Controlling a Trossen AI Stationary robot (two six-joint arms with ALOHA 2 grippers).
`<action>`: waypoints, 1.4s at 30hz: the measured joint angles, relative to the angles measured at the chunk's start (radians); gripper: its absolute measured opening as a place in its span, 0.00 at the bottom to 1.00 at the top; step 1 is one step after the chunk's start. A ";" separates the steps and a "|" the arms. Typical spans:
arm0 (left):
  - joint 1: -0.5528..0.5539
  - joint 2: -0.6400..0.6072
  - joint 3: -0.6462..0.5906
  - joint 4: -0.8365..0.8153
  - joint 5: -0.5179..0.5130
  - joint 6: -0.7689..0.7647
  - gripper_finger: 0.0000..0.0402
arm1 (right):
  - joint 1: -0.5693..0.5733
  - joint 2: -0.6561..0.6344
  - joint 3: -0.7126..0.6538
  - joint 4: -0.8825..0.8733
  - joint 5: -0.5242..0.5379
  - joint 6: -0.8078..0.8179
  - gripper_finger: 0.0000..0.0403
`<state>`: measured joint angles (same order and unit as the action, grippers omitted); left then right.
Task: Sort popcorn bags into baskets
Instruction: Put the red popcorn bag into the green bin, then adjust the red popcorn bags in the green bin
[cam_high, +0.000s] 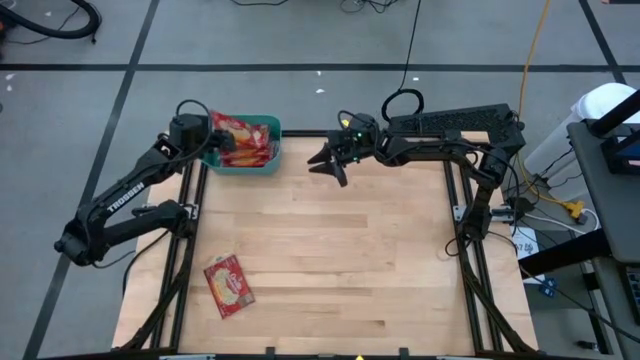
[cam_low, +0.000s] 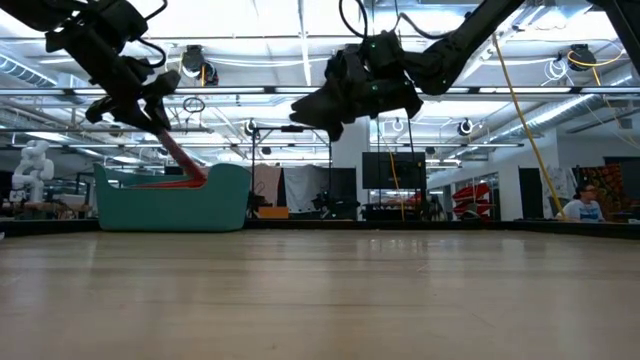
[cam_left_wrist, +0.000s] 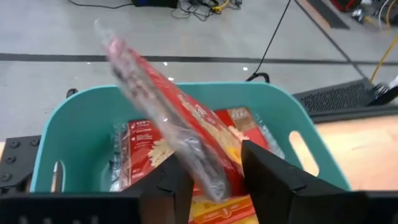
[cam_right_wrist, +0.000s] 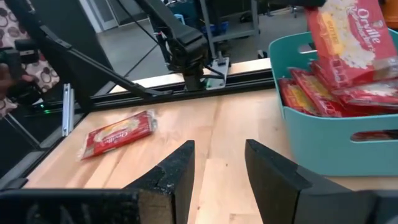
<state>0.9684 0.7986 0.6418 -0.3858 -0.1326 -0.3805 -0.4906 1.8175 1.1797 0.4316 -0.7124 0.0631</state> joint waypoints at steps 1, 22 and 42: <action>0.000 0.000 0.000 -0.006 0.000 0.010 0.34 | 0.003 0.000 0.000 0.002 0.000 0.000 0.33; -0.006 0.000 -0.001 -0.234 0.153 0.108 0.43 | 0.008 0.000 0.000 0.013 0.004 -0.019 0.33; -0.276 0.223 -0.001 0.131 -0.214 0.499 0.55 | 0.008 0.000 0.000 0.012 0.009 -0.053 0.33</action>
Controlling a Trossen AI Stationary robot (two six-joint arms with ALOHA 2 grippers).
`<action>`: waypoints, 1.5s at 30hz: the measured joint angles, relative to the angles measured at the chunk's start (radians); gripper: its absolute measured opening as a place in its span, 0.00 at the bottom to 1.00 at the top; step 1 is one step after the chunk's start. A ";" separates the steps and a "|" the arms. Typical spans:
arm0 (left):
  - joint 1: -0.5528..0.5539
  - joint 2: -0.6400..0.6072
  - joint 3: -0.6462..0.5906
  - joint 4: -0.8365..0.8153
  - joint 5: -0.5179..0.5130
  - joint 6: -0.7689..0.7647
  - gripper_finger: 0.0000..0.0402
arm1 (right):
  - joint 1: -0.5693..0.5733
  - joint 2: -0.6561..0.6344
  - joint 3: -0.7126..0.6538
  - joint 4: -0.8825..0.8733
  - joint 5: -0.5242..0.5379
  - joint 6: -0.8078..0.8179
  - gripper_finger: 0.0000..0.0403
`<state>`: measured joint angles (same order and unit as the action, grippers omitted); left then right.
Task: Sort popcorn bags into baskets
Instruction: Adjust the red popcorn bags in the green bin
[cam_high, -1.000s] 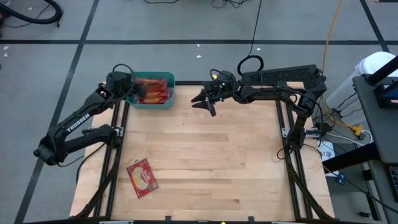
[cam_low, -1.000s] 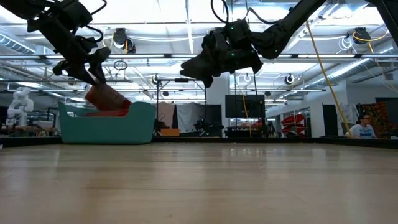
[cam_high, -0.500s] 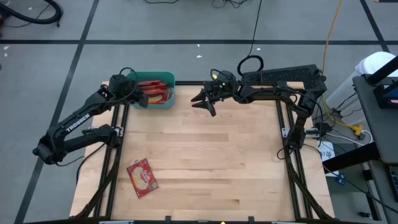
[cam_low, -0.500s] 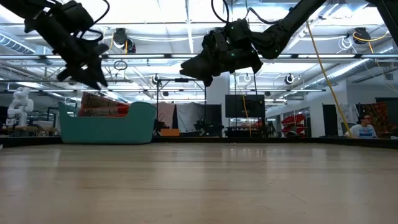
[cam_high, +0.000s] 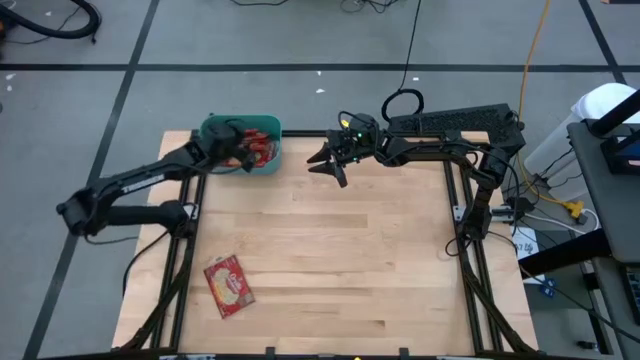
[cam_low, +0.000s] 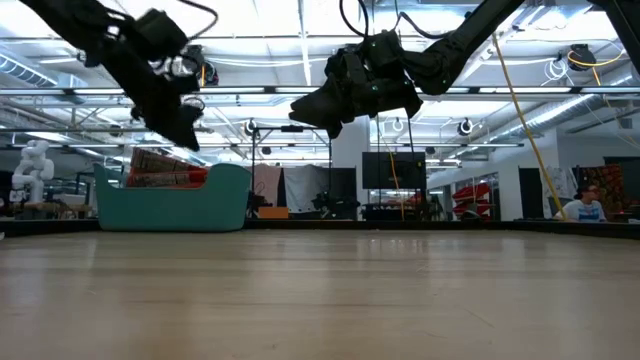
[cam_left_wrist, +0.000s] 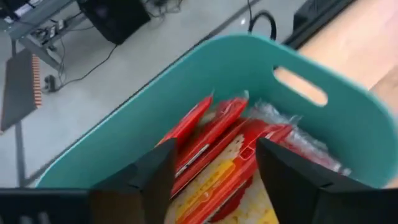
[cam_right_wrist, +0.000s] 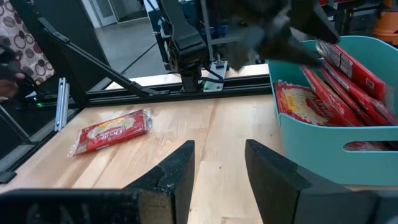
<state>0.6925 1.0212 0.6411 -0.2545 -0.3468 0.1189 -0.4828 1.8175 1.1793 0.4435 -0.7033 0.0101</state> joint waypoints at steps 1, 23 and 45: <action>-0.004 0.028 0.000 0.013 -0.005 0.018 0.58 | 0.000 0.000 0.000 0.000 0.000 0.000 0.33; 0.054 0.299 0.188 -0.092 -0.048 0.268 0.58 | 0.002 0.000 -0.055 0.000 0.100 -0.049 0.33; 0.020 0.456 0.236 -0.164 -0.078 0.397 0.04 | 0.030 0.000 -0.055 0.001 0.099 -0.082 0.33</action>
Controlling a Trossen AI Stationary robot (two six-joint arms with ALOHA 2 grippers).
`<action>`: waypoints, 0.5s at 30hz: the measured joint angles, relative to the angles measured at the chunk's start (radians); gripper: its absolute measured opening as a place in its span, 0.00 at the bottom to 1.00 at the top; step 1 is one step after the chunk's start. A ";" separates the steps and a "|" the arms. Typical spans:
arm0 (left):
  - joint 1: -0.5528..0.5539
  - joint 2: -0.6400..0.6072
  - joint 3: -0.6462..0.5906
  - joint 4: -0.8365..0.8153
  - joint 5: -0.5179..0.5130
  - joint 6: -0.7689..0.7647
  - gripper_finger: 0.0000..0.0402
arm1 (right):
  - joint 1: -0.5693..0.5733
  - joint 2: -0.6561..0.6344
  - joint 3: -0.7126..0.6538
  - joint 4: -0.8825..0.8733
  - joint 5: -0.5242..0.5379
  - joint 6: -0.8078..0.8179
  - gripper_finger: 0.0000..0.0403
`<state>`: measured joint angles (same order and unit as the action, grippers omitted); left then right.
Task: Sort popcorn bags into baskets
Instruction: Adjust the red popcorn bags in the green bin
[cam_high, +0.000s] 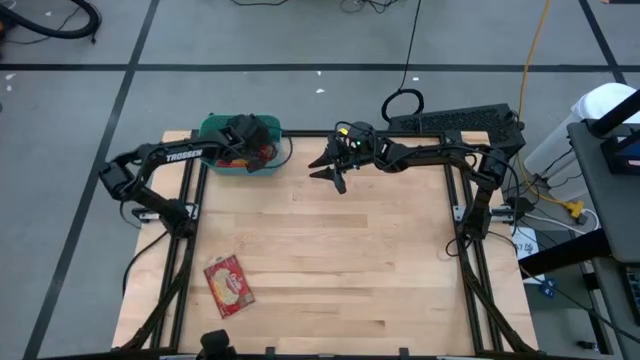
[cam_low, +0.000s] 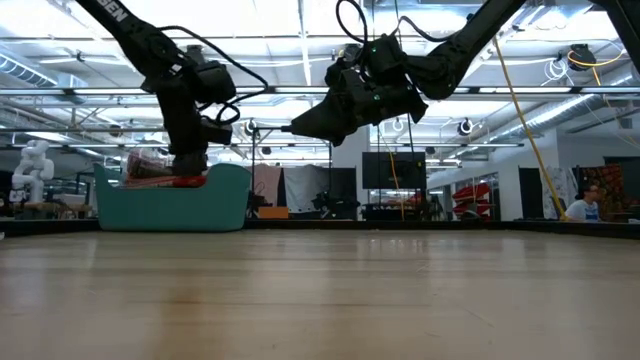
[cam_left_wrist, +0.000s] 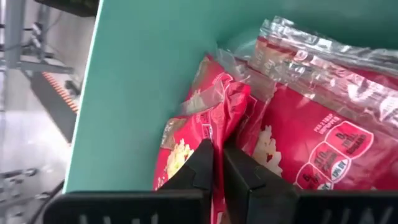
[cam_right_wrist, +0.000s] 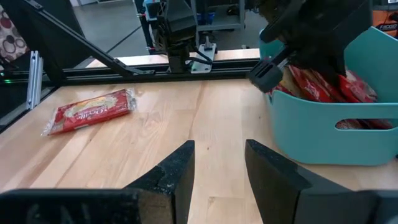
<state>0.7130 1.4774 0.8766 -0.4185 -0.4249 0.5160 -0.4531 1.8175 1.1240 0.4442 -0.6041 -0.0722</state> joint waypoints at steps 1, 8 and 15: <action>-0.016 0.001 -0.001 -0.004 -0.018 -0.004 0.04 | 0.000 0.000 0.000 0.000 0.000 0.000 0.33; -0.154 -0.059 -0.002 -0.050 -0.134 -0.095 0.01 | 0.000 0.000 0.000 0.000 0.000 -0.001 0.33; -0.231 -0.161 -0.002 -0.187 -0.181 -0.221 0.01 | 0.000 0.000 0.000 0.017 0.000 -0.004 0.33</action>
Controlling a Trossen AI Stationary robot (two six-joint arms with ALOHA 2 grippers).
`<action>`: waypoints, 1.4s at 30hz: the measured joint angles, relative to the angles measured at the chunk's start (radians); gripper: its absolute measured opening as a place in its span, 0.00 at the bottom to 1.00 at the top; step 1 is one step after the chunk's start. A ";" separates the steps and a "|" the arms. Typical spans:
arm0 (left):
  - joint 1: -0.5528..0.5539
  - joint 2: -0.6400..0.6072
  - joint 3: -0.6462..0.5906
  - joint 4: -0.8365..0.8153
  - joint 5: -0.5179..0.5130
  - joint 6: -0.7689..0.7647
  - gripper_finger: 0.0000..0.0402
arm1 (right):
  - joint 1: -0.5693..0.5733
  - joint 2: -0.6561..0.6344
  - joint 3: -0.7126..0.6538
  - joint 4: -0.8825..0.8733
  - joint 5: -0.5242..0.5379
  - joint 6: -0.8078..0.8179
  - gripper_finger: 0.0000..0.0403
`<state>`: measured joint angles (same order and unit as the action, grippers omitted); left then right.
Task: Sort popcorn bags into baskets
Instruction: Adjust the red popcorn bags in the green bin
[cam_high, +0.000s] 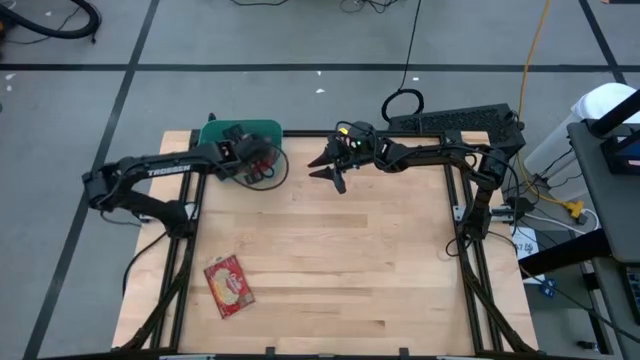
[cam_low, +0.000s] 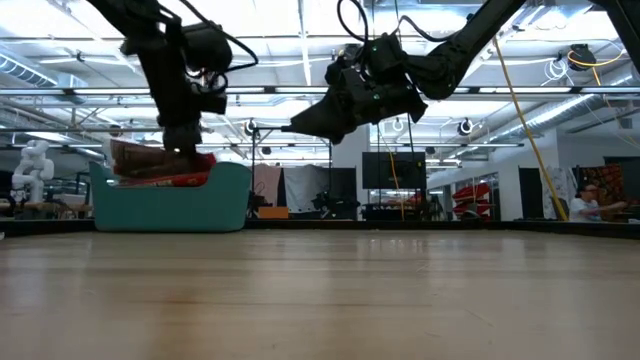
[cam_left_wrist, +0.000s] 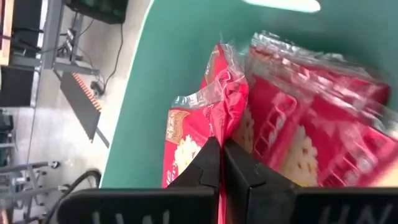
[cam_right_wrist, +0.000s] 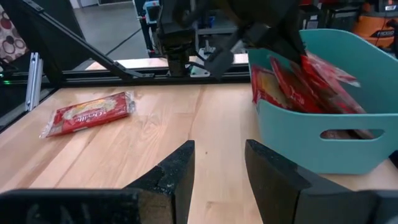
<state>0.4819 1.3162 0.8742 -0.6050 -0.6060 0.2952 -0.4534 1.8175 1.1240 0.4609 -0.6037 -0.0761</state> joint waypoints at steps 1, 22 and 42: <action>-0.006 -0.013 0.000 -0.017 -0.002 -0.018 0.01 | 0.000 0.000 0.000 0.004 0.000 0.000 0.33; -0.079 -0.060 -0.006 -0.158 0.177 -0.414 0.36 | 0.003 0.000 0.000 0.035 0.000 0.011 0.33; -0.071 -0.063 -0.236 0.124 0.126 -0.402 0.03 | 0.004 0.000 -0.021 0.044 0.000 0.011 0.33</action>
<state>0.4108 1.2533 0.6381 -0.4805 -0.4797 -0.1066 -0.4496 1.8179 1.1030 0.5049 -0.6037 -0.0650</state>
